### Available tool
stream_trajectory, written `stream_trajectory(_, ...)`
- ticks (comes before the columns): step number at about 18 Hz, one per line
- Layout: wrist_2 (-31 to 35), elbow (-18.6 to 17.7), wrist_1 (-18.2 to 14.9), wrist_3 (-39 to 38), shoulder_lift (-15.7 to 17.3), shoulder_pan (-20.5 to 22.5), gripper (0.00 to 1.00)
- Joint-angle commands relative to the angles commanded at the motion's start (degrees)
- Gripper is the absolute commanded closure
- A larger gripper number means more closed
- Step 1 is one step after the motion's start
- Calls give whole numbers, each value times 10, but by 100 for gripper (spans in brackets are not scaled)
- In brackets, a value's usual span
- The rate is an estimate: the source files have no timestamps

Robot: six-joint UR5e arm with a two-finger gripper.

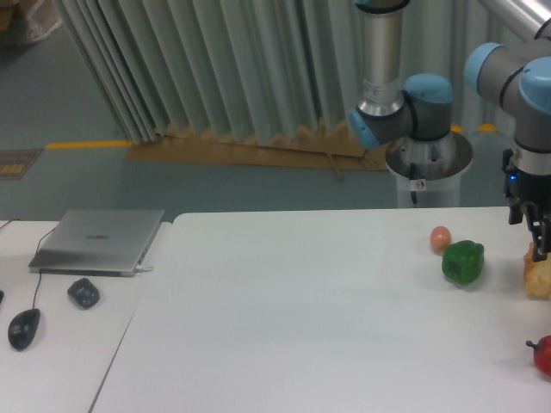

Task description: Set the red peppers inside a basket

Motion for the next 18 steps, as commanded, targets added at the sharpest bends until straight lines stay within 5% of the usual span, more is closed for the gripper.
stream_trajectory(18,37,15,-11,-12,-4,-75,0)
